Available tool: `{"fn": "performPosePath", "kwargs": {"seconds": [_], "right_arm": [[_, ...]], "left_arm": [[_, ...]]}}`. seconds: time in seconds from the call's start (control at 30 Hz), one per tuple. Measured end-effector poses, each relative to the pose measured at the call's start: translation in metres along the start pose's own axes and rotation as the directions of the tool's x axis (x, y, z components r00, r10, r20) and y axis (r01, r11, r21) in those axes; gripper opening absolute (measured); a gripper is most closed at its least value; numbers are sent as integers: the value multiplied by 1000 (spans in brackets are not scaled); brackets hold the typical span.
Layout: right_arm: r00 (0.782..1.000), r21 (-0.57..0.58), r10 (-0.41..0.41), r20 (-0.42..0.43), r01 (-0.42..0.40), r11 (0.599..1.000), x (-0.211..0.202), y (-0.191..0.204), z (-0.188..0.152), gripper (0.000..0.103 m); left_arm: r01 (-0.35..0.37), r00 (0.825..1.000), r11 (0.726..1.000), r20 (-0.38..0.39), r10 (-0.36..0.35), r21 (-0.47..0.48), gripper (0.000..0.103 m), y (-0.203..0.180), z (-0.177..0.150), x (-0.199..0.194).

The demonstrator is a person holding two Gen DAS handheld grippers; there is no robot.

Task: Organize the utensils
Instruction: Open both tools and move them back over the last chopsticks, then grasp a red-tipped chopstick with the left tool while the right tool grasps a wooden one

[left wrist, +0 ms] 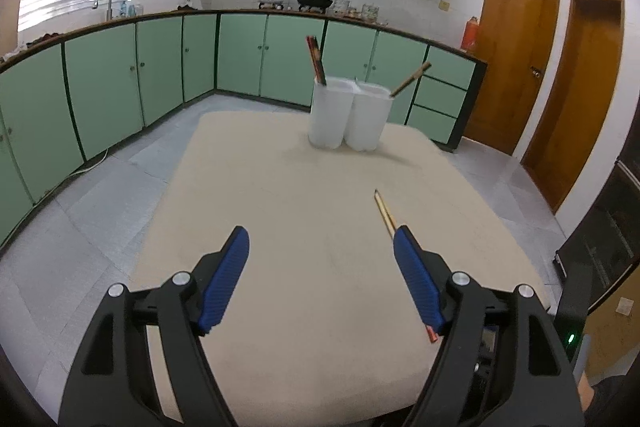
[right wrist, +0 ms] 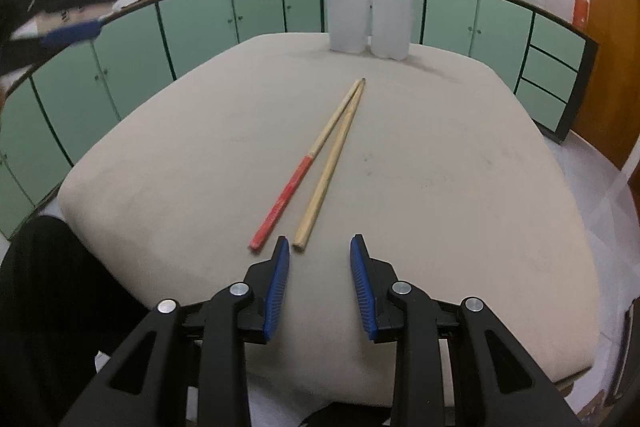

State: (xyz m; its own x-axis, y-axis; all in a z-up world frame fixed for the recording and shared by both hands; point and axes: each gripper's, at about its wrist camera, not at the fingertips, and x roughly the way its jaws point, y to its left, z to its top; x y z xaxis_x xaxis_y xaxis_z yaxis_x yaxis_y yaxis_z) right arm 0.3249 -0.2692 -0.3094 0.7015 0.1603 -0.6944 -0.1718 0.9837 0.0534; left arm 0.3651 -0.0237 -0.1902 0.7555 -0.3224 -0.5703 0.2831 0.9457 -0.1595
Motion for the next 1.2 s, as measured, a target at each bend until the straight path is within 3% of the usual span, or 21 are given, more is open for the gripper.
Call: {"fn": "performPosePath", "kwargs": {"seconds": [0.07,0.13,0.37,0.47,0.63,0.8,0.83,0.87,0.9,0.97,1.07,1.2], "right_arm": [[1000,17,-5,4,5,1000,3,-6,2,25],[1000,34,-20,7,20,999,5,-15,5,7],[992,132,-122,23,118,984,-6,-52,-2,6],[992,180,-130,7,126,976,-9,-73,-5,6],[997,220,-83,1,81,972,-16,-99,-11,7],[998,197,-61,8,59,979,-15,-98,-10,7],[998,187,-55,10,52,981,-15,-97,-9,7],[998,181,-54,13,50,982,-16,-96,-9,7],[999,174,-51,13,48,984,-15,-95,-9,7],[999,161,-52,15,49,986,-16,-92,-10,7],[999,136,-47,19,44,990,-14,-86,-8,7],[999,125,-22,24,19,992,-13,-74,-7,7]], "left_arm": [[9,1000,1000,-14,-9,-26,73,-3,-7,4],[13,1000,999,-19,-14,-30,73,-6,-14,7],[38,998,998,-43,-39,-40,72,-25,-33,24],[67,995,997,-66,-70,-43,71,-43,-44,38],[97,989,995,-110,-97,-1,70,-84,-65,65],[79,987,995,-147,-68,67,66,-119,-83,90],[72,987,995,-151,-60,74,64,-121,-84,93],[69,986,995,-159,-56,73,54,-123,-86,97],[71,984,995,-169,-58,69,35,-123,-86,101],[74,982,994,-181,-59,76,9,-124,-87,107],[66,987,996,-154,-56,65,5,-119,-87,106],[2,995,1000,-96,1,27,4,-103,-88,91]]}}
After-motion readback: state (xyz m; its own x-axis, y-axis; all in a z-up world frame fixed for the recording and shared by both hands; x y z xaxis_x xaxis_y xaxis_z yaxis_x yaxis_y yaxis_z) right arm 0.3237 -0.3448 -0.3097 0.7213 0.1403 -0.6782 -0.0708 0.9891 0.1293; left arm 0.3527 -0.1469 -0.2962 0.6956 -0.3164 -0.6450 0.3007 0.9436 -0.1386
